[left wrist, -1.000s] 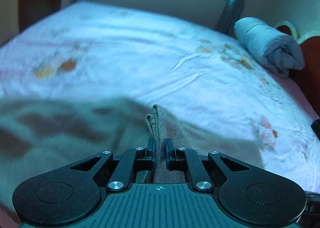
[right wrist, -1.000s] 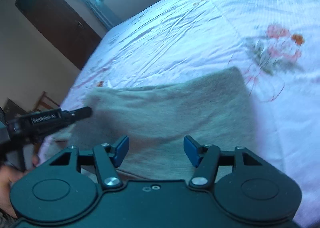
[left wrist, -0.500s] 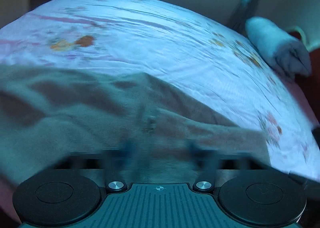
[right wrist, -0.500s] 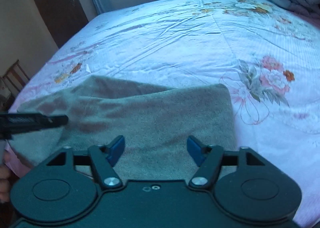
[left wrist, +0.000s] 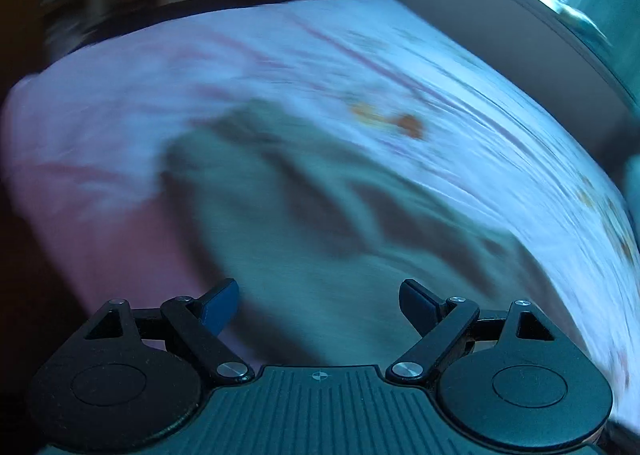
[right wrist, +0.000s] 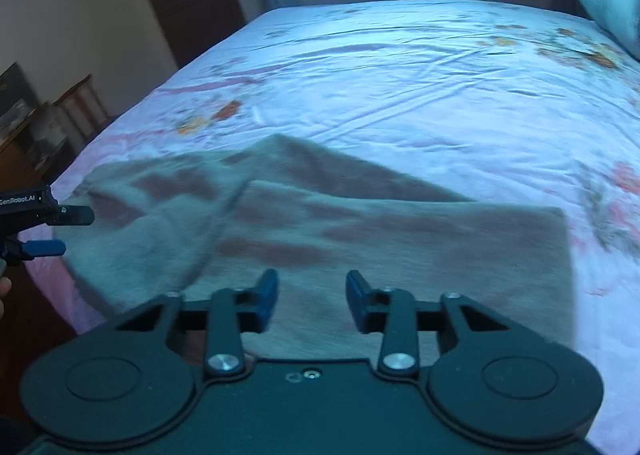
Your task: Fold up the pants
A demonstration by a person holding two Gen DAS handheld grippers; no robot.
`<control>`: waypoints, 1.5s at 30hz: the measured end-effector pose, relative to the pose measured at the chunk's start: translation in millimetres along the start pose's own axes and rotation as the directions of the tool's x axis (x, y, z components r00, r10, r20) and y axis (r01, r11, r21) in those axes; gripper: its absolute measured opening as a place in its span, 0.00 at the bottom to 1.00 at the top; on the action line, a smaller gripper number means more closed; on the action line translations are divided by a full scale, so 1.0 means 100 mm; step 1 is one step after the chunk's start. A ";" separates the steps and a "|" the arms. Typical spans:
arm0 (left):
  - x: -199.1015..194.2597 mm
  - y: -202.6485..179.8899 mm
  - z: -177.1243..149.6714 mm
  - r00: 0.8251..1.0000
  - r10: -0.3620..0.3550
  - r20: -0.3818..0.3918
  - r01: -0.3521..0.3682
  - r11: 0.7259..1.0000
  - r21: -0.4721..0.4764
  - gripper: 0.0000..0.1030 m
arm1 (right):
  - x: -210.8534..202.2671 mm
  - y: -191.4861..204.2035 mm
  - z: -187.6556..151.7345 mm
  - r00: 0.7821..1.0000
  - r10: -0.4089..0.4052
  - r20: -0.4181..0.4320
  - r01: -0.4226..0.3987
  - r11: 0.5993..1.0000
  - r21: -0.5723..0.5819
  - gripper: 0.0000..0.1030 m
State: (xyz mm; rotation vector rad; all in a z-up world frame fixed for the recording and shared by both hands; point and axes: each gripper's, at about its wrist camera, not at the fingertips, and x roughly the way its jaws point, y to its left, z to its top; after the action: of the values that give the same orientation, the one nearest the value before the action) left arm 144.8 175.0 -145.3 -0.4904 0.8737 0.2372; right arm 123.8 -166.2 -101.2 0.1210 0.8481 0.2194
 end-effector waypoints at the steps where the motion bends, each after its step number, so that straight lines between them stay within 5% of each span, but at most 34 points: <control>1: 0.02 0.14 0.01 1.000 0.019 0.001 -0.019 0.999 -0.040 0.84 | 0.02 0.06 0.00 1.000 0.010 -0.002 -0.010 1.000 -0.009 0.24; 7: 0.29 0.57 0.09 0.998 0.061 -0.020 -0.064 0.982 -0.178 0.84 | 0.14 0.37 -0.01 0.997 0.066 -0.032 -0.067 0.996 -0.052 0.18; 13: 0.58 0.71 0.10 0.999 0.007 -0.041 -0.017 0.967 -0.253 0.84 | 0.16 0.48 -0.02 0.996 0.075 -0.041 -0.077 0.996 -0.051 0.21; 20: 0.77 0.75 0.12 0.999 -0.021 -0.036 0.009 0.950 -0.312 0.84 | 0.22 0.60 -0.02 0.996 0.069 -0.057 -0.074 0.994 -0.082 0.12; 24: 0.72 0.68 0.12 0.999 -0.054 0.011 0.055 0.957 -0.285 0.45 | 0.21 0.73 -0.04 0.993 0.104 -0.051 -0.110 0.987 -0.120 0.10; 27: 0.75 0.63 0.13 0.998 -0.053 0.019 0.056 0.961 -0.272 0.41 | 0.25 0.91 -0.07 0.991 0.114 -0.064 -0.125 0.972 -0.197 0.04; 32: 0.73 0.68 0.09 0.998 -0.060 0.027 0.065 0.956 -0.285 0.43 | 0.28 0.98 -0.17 0.991 0.094 -0.095 -0.114 0.965 -0.237 0.00; 34: 0.74 0.72 0.08 0.996 -0.083 0.023 0.086 0.943 -0.322 0.62 | 0.36 0.99 -0.24 0.985 0.098 -0.145 -0.131 0.963 -0.237 0.00; 37: 0.77 0.66 0.11 0.997 -0.072 0.020 0.075 0.944 -0.320 0.65 | 0.51 0.89 -0.34 0.973 0.117 -0.201 -0.149 0.977 -0.153 0.00; 42: 0.76 0.64 0.10 0.997 -0.071 0.023 0.075 0.947 -0.312 0.63 | 0.17 0.94 -0.24 0.980 0.165 -0.111 -0.183 0.968 -0.171 0.00; 45: 0.74 0.71 0.08 0.996 -0.086 0.031 0.091 0.935 -0.344 0.45 | 0.06 0.87 -0.14 0.993 0.117 -0.033 -0.121 0.978 -0.173 0.04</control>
State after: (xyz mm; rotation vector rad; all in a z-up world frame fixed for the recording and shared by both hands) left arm 168.7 240.8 -221.0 -0.8530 0.7950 0.3132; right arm 104.5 -80.3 -97.9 0.0049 0.8410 0.4069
